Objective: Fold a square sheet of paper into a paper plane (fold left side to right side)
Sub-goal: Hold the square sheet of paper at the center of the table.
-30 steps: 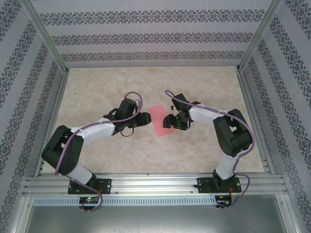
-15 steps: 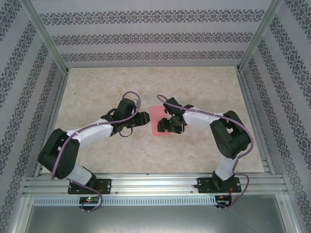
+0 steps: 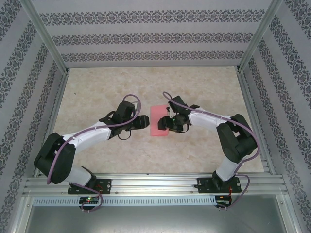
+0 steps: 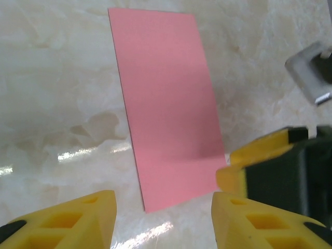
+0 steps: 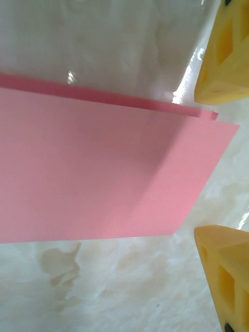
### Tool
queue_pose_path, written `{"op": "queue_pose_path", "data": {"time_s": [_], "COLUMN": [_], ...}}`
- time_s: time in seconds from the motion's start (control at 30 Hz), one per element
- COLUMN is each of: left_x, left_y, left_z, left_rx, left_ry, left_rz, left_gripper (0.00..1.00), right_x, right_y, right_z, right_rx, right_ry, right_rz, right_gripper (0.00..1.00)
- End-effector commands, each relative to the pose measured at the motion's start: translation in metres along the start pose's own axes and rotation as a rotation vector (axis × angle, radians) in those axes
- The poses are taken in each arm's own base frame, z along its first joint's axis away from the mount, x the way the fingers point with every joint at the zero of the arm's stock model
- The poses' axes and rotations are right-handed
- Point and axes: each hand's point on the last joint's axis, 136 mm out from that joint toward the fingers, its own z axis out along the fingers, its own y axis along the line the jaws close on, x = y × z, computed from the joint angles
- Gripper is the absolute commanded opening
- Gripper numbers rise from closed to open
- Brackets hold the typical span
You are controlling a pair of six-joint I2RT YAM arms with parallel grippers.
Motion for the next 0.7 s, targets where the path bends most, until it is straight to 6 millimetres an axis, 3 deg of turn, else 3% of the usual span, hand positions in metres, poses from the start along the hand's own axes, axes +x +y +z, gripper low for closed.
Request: {"op": "queue_pose_path", "data": {"time_s": [0.0,0.47,0.6,0.67], "left_x": [0.005,0.012,0.024,0.033], "left_y": [-0.006,-0.003,-0.01,-0.014], "left_z": [-0.003,-0.005,-0.004,0.001], "left_rx": [0.023,0.008,0.035,0.078], "left_ry": [-0.017,-0.013,0.017,0.048], "left_rz": [0.052,0.067,0.099,0.083], "left_gripper": [0.53,0.53,0.52,0.45], "right_x": [-0.003,-0.025,-0.024,-0.025], "right_y": [0.011,-0.004,-0.007,-0.009], "right_z": [0.003,0.006,0.009,0.008], "right_rx": [-0.101,-0.094,-0.088,-0.084], "right_ry": [-0.002,-0.025,-0.019,-0.026], "right_rz": [0.026,0.07,0.077,0.079], "right_gripper": [0.64,0.7,0.71,0.71]}}
